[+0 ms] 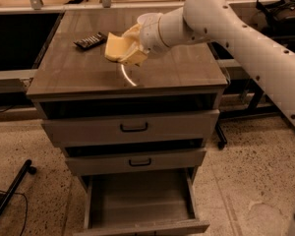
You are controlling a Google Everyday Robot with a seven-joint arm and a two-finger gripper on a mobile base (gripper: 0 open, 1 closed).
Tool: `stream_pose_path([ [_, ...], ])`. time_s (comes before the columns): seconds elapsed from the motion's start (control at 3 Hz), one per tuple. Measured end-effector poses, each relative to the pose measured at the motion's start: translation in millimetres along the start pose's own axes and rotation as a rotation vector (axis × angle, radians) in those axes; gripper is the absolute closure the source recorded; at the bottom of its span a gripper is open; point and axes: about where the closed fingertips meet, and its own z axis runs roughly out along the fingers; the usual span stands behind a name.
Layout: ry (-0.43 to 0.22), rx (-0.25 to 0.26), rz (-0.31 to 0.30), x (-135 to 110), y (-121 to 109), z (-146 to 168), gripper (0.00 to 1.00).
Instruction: Pick sponge from bottom drawer and place on counter
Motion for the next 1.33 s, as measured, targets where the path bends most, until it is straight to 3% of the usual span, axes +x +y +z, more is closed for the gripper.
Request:
stream_pose_path([
  [0.67,0.018,-0.017,0.123,26,-34,33,0.36],
  [1.0,0.023,-0.022,0.158,35,-43,38,0.04],
  [1.33,0.024,-0.023,0.171,38,-45,36,0.0],
])
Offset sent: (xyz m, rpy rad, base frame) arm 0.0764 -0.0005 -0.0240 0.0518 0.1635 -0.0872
